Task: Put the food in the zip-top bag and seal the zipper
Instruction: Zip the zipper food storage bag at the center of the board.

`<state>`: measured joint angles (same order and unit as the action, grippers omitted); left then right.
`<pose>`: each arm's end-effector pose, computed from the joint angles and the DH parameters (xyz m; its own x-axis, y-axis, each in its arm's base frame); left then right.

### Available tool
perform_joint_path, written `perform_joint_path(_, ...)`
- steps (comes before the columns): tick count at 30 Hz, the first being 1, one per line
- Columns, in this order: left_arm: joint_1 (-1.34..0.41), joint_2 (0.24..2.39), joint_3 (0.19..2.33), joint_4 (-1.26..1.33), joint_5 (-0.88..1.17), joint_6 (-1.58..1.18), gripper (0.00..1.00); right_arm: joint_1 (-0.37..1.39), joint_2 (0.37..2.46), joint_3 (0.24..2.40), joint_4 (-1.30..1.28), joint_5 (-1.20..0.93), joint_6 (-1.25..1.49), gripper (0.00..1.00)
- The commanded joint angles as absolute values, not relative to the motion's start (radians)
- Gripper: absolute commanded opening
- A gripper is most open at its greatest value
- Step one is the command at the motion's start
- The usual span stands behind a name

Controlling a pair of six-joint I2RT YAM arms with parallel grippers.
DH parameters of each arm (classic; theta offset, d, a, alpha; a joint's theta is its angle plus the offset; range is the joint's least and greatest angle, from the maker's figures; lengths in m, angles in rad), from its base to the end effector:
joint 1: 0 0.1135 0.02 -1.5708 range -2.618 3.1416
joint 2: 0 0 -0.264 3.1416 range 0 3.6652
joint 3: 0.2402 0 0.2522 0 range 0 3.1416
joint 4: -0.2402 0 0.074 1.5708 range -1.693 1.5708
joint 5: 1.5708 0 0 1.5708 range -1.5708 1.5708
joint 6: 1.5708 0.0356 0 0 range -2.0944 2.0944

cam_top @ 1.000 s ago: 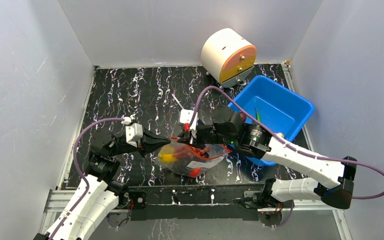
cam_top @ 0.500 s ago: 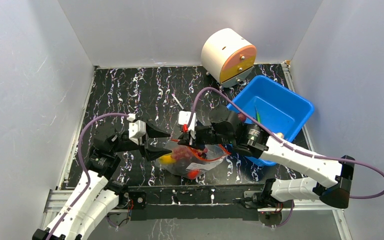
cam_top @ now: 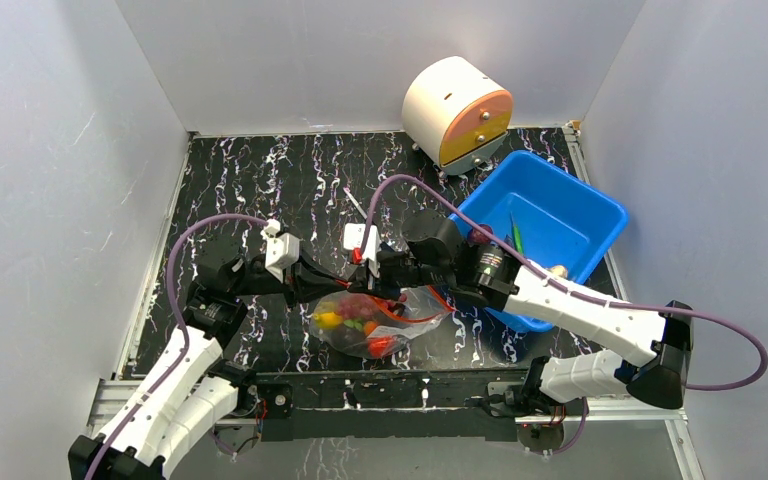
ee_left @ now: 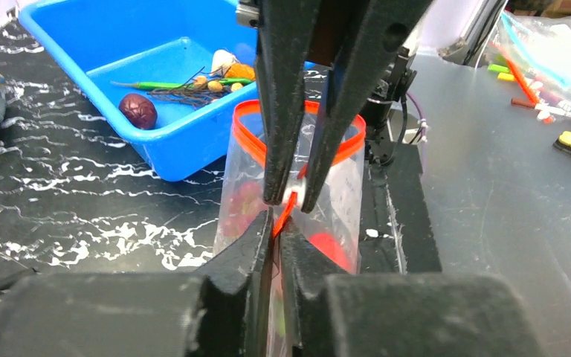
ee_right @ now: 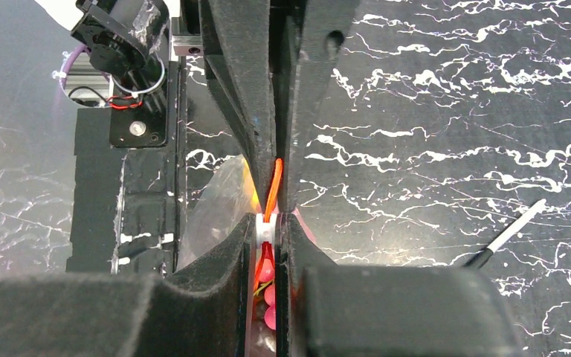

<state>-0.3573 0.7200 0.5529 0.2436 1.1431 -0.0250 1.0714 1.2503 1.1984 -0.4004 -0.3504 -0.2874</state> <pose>0.1400 -0.0869 0.3128 0.0467 -0.0285 -0.9985 0.9965 0.0706 0.0446 0.1239 0.2527 0.3643 0.0749 -0.4186 -0.9051 -0.9918 0.0627 -0.1111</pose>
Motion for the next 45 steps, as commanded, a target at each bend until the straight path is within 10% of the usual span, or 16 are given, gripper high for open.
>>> perform_joint_path(1,-0.354,0.71,0.592,0.279,1.167,0.006,0.0,1.067,1.24,1.251,-0.369,-0.362,-0.3,0.0)
perform_joint_path(31,-0.355,0.566,0.642,0.17,0.826,0.113,0.0,1.058,1.042,1.157,-0.529,-0.14,-0.308,0.0)
perform_joint_path(45,-0.355,0.474,0.663,0.028,0.354,0.276,0.0,1.057,0.894,1.147,-0.72,-0.009,-0.297,0.0)
